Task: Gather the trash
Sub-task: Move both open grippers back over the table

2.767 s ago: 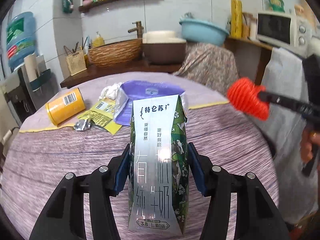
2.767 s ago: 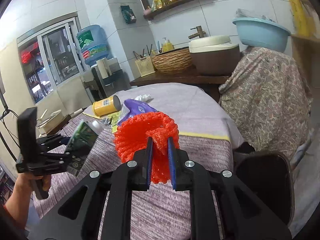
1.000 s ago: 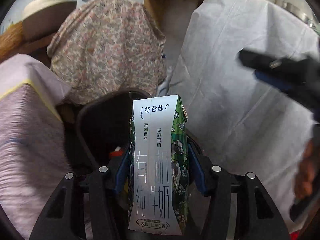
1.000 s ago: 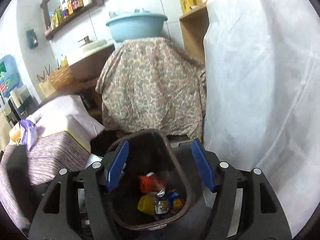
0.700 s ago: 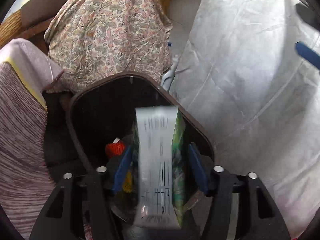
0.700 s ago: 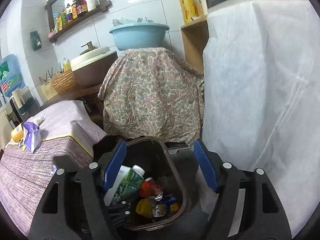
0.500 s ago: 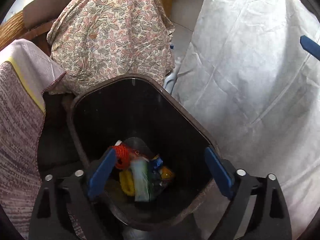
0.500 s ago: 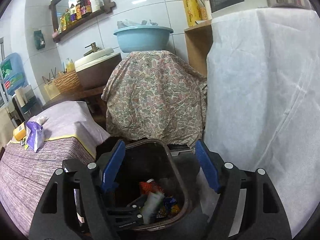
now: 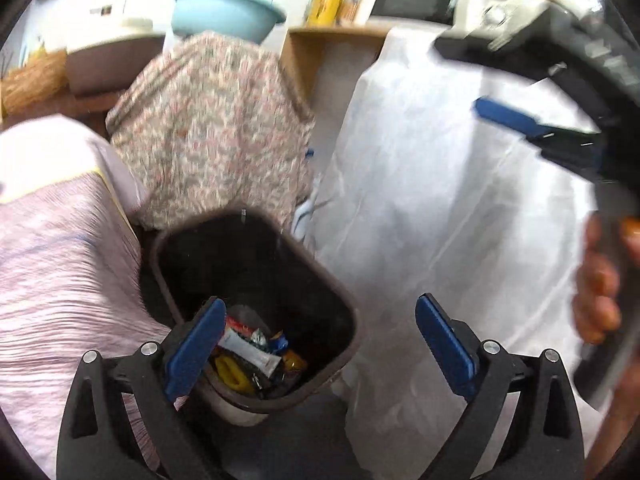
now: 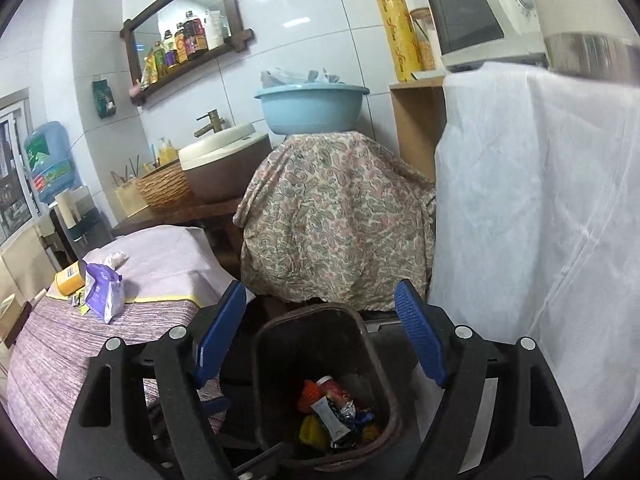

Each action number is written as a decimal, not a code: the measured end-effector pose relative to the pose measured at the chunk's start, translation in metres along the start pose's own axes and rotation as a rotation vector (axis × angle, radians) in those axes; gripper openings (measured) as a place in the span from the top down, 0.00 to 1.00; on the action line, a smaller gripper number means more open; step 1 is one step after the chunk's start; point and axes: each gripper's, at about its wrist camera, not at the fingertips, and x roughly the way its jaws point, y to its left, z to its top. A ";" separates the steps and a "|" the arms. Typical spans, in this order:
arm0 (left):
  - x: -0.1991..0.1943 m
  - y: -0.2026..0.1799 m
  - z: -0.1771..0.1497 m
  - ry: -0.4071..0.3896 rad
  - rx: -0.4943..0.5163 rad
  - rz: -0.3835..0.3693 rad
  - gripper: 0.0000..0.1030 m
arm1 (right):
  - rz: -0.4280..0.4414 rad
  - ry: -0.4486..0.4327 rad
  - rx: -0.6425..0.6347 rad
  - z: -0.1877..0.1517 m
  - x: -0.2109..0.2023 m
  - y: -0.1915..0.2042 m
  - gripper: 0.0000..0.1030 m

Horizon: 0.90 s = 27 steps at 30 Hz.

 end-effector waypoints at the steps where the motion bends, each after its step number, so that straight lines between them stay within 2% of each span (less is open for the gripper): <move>1: -0.012 -0.002 0.001 -0.023 0.009 -0.001 0.07 | -0.002 -0.005 -0.007 0.001 -0.001 0.001 0.25; 3: -0.028 -0.001 0.001 -0.044 0.016 -0.009 0.07 | -0.008 -0.019 -0.026 0.005 -0.004 0.003 0.24; 6: -0.055 0.004 0.001 -0.080 0.022 -0.011 0.06 | 0.008 -0.021 -0.044 0.010 -0.003 0.008 0.14; 7: -0.066 0.008 0.001 -0.091 0.027 0.000 0.06 | 0.025 -0.022 -0.043 0.011 -0.002 0.010 0.14; 11: -0.106 0.026 0.001 -0.127 0.049 0.021 0.06 | 0.151 0.031 -0.034 0.011 0.016 0.030 0.14; 16: -0.151 0.064 0.001 -0.143 0.064 0.095 0.06 | 0.377 0.155 -0.032 0.004 0.057 0.084 0.14; 23: -0.215 0.140 -0.014 -0.142 0.027 0.327 0.06 | 0.611 0.319 -0.108 -0.009 0.109 0.189 0.14; 27: -0.238 0.180 -0.024 -0.127 0.001 0.442 0.06 | 0.663 0.390 -0.201 -0.013 0.139 0.247 0.14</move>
